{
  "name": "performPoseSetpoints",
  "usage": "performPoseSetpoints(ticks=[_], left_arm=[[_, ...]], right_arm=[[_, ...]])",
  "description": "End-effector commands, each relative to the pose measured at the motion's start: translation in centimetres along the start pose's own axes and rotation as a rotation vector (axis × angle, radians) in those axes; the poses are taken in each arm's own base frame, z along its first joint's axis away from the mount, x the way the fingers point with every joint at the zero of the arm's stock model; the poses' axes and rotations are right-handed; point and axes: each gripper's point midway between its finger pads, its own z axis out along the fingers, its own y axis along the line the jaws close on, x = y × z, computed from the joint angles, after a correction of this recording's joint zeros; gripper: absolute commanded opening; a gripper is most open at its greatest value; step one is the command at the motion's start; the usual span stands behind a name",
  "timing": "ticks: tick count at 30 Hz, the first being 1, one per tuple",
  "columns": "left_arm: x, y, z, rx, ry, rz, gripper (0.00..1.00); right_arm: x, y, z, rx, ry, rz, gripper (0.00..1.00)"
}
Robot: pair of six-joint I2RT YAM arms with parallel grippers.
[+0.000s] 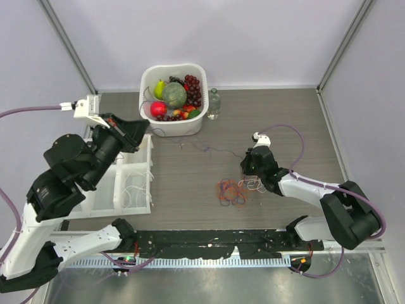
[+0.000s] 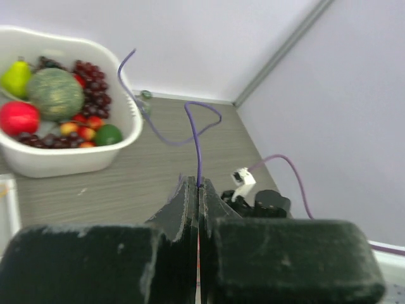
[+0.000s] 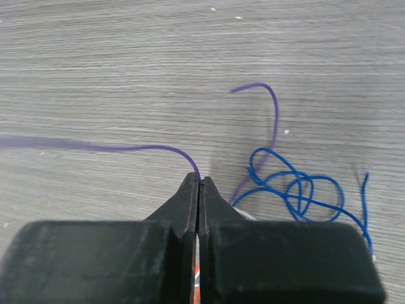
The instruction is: Untangle the cables
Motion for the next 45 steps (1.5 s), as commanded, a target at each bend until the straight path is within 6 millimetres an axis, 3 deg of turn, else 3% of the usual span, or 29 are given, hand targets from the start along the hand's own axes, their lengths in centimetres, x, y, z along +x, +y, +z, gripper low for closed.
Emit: performPoseSetpoints(ticks=[1, 4, 7, 14, 17, 19, 23, 25, 30, 34, 37, 40, 42, 45], left_arm=[[-2.3, 3.9, -2.3, -0.184, -0.039, 0.126, 0.00], [-3.8, 4.5, -3.5, -0.218, -0.059, 0.143, 0.00], [-5.4, 4.7, -4.6, -0.241, -0.075, 0.160, 0.00], [-12.2, 6.7, -9.9, -0.355, -0.252, 0.157, 0.00], [-13.0, 7.9, -11.1, -0.423, -0.256, 0.204, 0.00], [-12.0, 8.7, -10.4, -0.477, -0.202, 0.267, 0.00], [-7.8, 10.2, -7.0, -0.611, -0.007, 0.467, 0.00], [-7.6, 11.4, -6.7, -0.721, 0.011, 0.535, 0.00], [-10.4, 10.5, -6.7, -0.732, -0.071, 0.540, 0.00], [-11.2, 9.7, -4.6, -0.762, -0.053, 0.654, 0.00], [-10.9, 10.9, -2.0, -0.817, 0.008, 0.661, 0.00], [-11.7, 14.1, -0.4, -0.841, 0.002, 0.541, 0.00], [-13.2, 15.2, -0.6, -0.877, -0.066, 0.485, 0.00], [-15.9, 15.1, -1.8, -0.910, -0.199, 0.424, 0.00]], right_arm=[[-0.2, -0.5, 0.6, 0.006, 0.011, 0.035, 0.01], [-0.4, 0.3, 0.3, -0.043, 0.002, 0.037, 0.01], [-0.6, -1.3, 0.4, 0.043, -0.018, 0.047, 0.01], [-0.8, -3.0, 0.3, 0.119, -0.036, 0.089, 0.01], [-0.6, -3.1, 0.4, 0.118, -0.024, 0.095, 0.01], [-0.4, -2.8, 0.6, 0.100, -0.009, 0.091, 0.01], [-0.3, -2.5, 0.8, 0.082, 0.005, 0.083, 0.01], [-0.3, -2.8, 0.7, 0.099, -0.003, 0.089, 0.01], [-0.2, -2.5, 0.9, 0.074, 0.009, 0.086, 0.01], [-0.4, -2.3, 0.7, 0.064, 0.003, 0.082, 0.01], [-0.3, -2.2, 0.6, 0.057, 0.003, 0.086, 0.01], [-0.2, -2.1, 0.7, 0.051, 0.008, 0.086, 0.01], [-0.1, -2.1, 0.8, 0.047, 0.013, 0.083, 0.01], [0.0, -2.0, 0.9, 0.044, 0.018, 0.082, 0.01]])
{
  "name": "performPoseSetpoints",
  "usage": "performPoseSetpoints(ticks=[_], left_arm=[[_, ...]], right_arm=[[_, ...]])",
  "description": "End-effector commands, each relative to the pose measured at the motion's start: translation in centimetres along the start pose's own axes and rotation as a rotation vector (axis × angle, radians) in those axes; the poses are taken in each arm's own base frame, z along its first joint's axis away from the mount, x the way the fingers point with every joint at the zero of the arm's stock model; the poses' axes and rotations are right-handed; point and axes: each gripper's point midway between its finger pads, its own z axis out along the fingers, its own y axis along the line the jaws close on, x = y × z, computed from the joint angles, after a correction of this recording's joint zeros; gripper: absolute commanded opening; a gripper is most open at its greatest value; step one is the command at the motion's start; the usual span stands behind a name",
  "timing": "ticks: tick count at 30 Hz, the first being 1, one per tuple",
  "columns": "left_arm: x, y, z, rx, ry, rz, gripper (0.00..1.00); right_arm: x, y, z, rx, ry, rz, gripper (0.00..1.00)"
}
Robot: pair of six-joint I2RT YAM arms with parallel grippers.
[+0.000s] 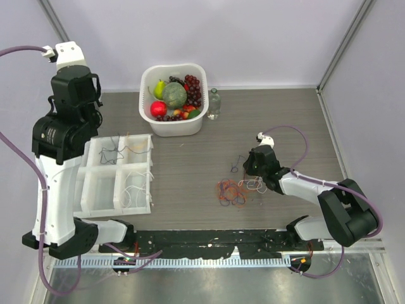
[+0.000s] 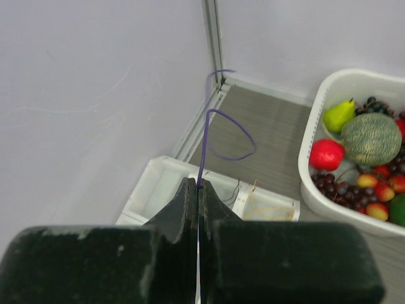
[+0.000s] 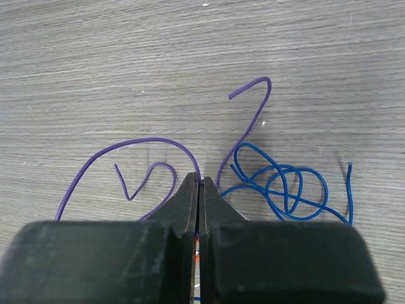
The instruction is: Untangle the cables
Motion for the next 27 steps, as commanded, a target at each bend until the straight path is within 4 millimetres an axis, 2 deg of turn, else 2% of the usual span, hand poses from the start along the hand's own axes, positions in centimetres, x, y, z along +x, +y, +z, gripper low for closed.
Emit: performPoseSetpoints(ticks=[1, 6, 8, 10, 12, 15, 19, 22, 24, 27], left_arm=[[-4.6, 1.9, -0.7, 0.006, -0.159, -0.217, 0.00], [-8.7, 5.3, -2.9, -0.064, -0.295, -0.347, 0.00], [-9.5, 6.6, -3.7, -0.093, -0.328, -0.361, 0.00], [-9.2, 7.5, -4.0, -0.136, -0.322, -0.345, 0.00], [-7.4, 7.7, -3.4, -0.178, -0.277, -0.304, 0.00], [-3.0, 7.4, -2.3, -0.224, -0.204, -0.235, 0.00], [4.8, 6.1, 0.3, -0.274, -0.062, -0.145, 0.00], [10.0, 4.7, 1.8, -0.226, 0.046, -0.175, 0.00], [12.5, 4.6, 2.4, -0.235, 0.108, -0.191, 0.00], [14.5, 5.4, 3.1, -0.271, 0.163, -0.196, 0.00]], right_arm=[[-0.8, 0.5, 0.2, -0.024, -0.025, 0.002, 0.01], [-0.4, 0.7, 0.5, -0.033, -0.010, 0.003, 0.01], [-0.3, 0.7, 0.6, -0.036, -0.003, 0.004, 0.01], [-0.2, 0.8, 0.7, -0.040, 0.002, 0.005, 0.01], [-0.2, 0.8, 0.7, -0.042, 0.005, 0.005, 0.01], [-0.3, 0.9, 0.6, -0.044, -0.001, 0.006, 0.01], [-0.3, 0.8, 0.6, -0.045, -0.002, 0.009, 0.01], [-0.2, 0.8, 0.6, -0.046, 0.001, 0.011, 0.01], [-0.2, 0.8, 0.6, -0.047, 0.002, 0.009, 0.01], [-0.1, 0.9, 0.6, -0.050, 0.005, 0.009, 0.01]])
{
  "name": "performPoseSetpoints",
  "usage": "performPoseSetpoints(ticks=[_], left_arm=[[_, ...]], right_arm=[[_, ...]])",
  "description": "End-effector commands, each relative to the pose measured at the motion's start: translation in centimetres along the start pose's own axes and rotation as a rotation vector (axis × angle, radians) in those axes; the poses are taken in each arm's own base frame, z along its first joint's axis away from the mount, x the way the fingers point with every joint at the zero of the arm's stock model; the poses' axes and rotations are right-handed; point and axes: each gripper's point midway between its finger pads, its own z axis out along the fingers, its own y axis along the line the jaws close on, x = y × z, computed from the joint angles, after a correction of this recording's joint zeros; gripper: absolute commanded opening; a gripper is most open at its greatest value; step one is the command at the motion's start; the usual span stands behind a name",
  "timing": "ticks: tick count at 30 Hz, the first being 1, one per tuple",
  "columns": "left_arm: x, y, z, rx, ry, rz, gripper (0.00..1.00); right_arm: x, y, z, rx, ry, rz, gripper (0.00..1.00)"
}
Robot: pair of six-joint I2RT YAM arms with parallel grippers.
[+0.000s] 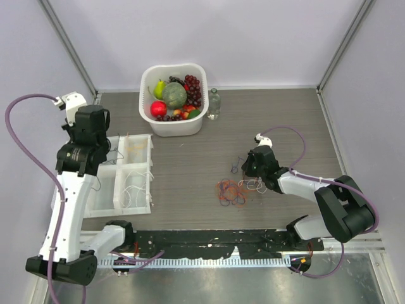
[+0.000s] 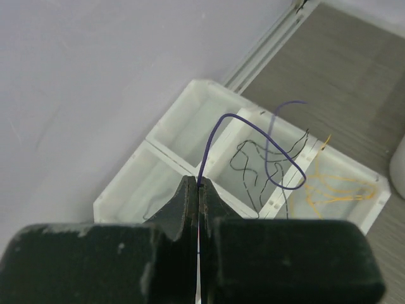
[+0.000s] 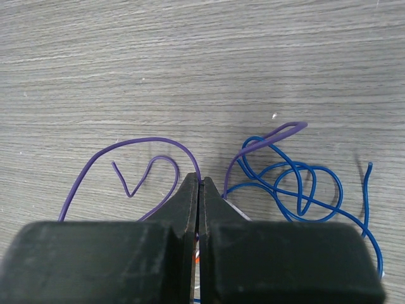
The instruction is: Untangle the cables
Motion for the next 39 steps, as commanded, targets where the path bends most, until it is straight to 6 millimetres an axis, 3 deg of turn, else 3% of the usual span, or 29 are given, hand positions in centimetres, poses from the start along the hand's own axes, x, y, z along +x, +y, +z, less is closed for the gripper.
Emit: performPoseSetpoints(ticks=[1, 4, 10, 12, 22, 26, 31, 39], left_arm=[[1.2, 0.9, 0.6, -0.010, 0.042, -0.135, 0.00], [0.3, 2.4, 1.1, -0.021, 0.047, -0.204, 0.00], [-7.2, 3.8, -1.9, 0.011, -0.070, -0.312, 0.00], [-8.9, 3.9, -3.0, 0.055, -0.099, -0.342, 0.00], [-12.2, 4.4, -6.6, 0.175, -0.162, -0.386, 0.00], [-11.6, 4.6, -6.4, 0.163, -0.162, -0.384, 0.00], [-8.6, 3.2, -4.7, 0.164, -0.114, -0.363, 0.00], [-5.6, 3.8, -2.9, 0.061, -0.060, -0.330, 0.00]], right_arm=[[-1.3, 0.7, 0.1, -0.027, -0.042, 0.008, 0.01], [-1.3, 0.7, 0.1, -0.028, -0.044, 0.011, 0.01], [-1.2, 0.8, 0.3, -0.035, -0.033, 0.011, 0.01], [-1.1, 0.7, 0.4, -0.032, -0.031, 0.011, 0.01], [-0.9, 0.6, 0.5, -0.031, -0.024, 0.013, 0.01], [-0.9, 0.7, 0.5, -0.033, -0.022, 0.008, 0.01], [-0.9, 0.6, 0.5, -0.030, -0.023, 0.009, 0.01], [-0.9, 0.8, 0.5, -0.037, -0.023, 0.010, 0.01]])
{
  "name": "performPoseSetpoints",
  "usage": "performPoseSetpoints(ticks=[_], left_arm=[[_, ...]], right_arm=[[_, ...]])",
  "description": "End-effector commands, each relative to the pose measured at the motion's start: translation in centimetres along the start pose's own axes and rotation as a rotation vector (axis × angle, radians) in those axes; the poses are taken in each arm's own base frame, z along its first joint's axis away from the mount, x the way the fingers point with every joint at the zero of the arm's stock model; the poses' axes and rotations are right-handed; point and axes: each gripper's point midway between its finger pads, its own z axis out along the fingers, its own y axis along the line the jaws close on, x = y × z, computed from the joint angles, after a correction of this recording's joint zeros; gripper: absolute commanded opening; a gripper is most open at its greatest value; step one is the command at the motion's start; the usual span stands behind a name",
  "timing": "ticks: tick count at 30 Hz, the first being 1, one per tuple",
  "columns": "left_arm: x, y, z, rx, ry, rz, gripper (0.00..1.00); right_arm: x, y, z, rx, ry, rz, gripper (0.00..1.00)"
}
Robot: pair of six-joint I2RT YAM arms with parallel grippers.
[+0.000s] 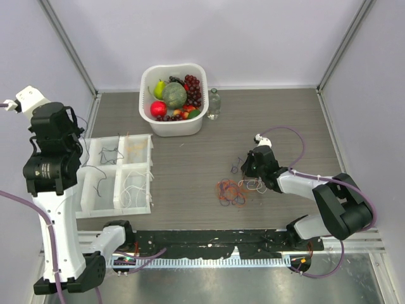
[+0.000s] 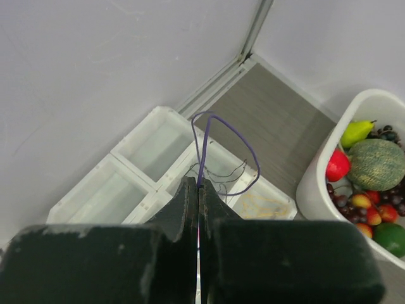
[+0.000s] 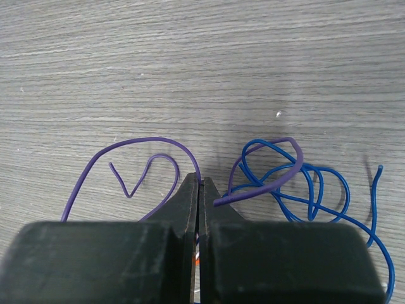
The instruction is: Untangle the cables
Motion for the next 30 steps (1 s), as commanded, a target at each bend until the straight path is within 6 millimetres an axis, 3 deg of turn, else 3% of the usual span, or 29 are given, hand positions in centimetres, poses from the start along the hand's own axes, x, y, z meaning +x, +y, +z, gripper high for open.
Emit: performPoseSetpoints(ticks=[1, 5, 11, 15, 18, 20, 27, 30], left_arm=[[0.8, 1.3, 1.0, -0.079, -0.029, -0.010, 0.00], [4.3, 2.5, 3.1, -0.170, 0.010, 0.035, 0.00], [12.2, 5.9, 6.2, -0.311, 0.146, -0.023, 0.00], [15.9, 8.7, 6.3, -0.416, 0.192, -0.093, 0.00], [17.2, 9.7, 6.1, -0.455, 0.193, -0.131, 0.00], [18.5, 9.2, 6.2, -0.428, 0.229, -0.160, 0.00], [27.9, 7.2, 6.4, -0.392, 0.531, -0.271, 0.00], [29.8, 7.1, 6.6, -0.403, 0.561, -0.305, 0.00]], right_arm=[[-1.4, 0.7, 0.2, -0.022, -0.042, 0.008, 0.01], [-1.5, 0.7, 0.1, -0.024, -0.046, 0.007, 0.01], [-1.6, 0.7, -0.1, -0.026, -0.048, 0.006, 0.01], [-1.8, 0.7, -0.3, -0.029, -0.057, 0.013, 0.01], [-1.7, 0.7, -0.3, -0.032, -0.053, 0.012, 0.01], [-1.7, 0.7, -0.2, -0.035, -0.050, 0.017, 0.01], [-1.6, 0.9, -0.2, -0.044, -0.045, 0.017, 0.01], [-1.5, 0.7, -0.2, -0.037, -0.045, 0.017, 0.01]])
